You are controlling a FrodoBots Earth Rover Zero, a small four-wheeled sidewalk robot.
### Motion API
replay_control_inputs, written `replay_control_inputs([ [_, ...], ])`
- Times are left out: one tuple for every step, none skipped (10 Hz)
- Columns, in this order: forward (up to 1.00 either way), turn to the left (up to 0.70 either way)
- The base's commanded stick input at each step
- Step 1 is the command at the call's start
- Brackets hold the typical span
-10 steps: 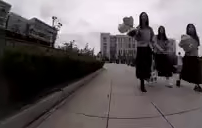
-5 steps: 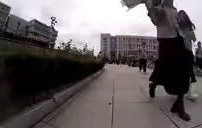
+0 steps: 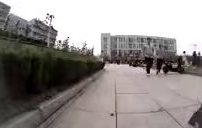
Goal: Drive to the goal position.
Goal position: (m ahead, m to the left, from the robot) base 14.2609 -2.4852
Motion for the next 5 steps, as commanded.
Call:
replay_control_inputs([
  [0.70,-0.12],
  [0.70,-0.12],
  [0.70,-0.12],
  [0.70,-0.12],
  [0.70,-0.12],
])
